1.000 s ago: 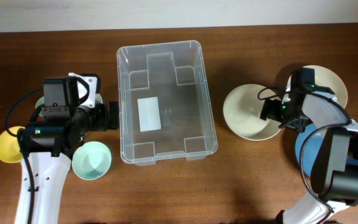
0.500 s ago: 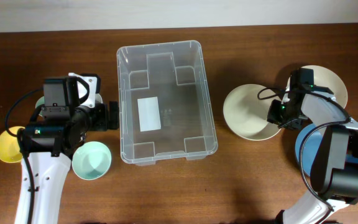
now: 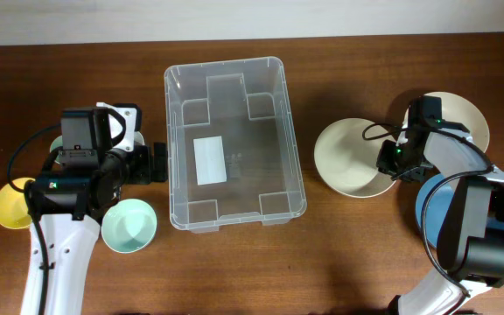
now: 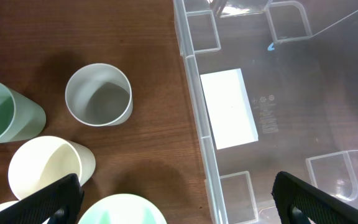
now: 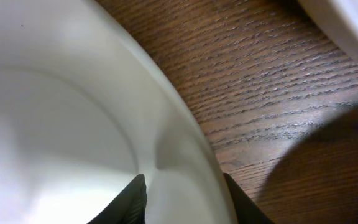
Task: Pack container
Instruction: 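Move the right gripper to the cream bowl rim and grasp it, then lift the cream bowl with the right gripper over the bin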
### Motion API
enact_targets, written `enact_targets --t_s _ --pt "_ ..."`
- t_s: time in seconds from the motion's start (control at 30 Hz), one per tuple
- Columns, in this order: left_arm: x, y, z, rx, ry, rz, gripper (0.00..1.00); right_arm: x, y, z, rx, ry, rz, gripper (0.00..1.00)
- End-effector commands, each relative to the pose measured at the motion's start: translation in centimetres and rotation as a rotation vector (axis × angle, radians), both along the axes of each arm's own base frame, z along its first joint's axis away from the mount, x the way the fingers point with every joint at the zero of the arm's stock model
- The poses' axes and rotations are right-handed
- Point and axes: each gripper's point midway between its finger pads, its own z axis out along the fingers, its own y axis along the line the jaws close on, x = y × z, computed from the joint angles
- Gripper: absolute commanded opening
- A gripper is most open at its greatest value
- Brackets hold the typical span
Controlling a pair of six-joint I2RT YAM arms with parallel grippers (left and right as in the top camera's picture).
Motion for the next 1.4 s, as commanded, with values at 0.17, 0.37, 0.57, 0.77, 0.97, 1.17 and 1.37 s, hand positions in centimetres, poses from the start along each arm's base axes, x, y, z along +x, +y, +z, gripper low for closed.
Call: enact_targets --t_s 0.17,0.37,0.57,0.77,0.97,1.17,1.37 --pt "0.4 -0.2 0.9 -0.012 -0.021 -0.001 0.99 -0.4 0.1 -0.8 0.009 0.02 -0.001 0.47" --pt "0.3 -0.2 0.8 -0.012 -0.02 -0.001 0.99 -0.8 0.1 -1.0 0.01 0.03 -0.001 0.47" --pt "0.3 -0.2 0.8 -0.012 -0.02 -0.002 0.99 -2.0 0.3 -2.7 0.01 0.041 -0.001 0.47" --pt "0.4 -0.2 0.9 -0.012 -0.021 -0.002 0.99 -1.8 0.3 -2.8 0.008 0.027 -0.001 0.4" --pt "0.4 -0.2 0.8 -0.012 -0.021 -0.002 0.99 -1.4 0.4 -2.7 0.013 0.009 0.0 0.21" --pt "0.4 -0.2 0.8 -0.012 -0.021 -0.002 0.99 -0.4 1.7 -2.4 0.093 -0.036 0.014 0.04" --pt "0.4 -0.2 0.8 -0.012 -0.021 -0.002 0.99 0.8 3.3 -1.8 0.191 -0.095 0.034 0.04"
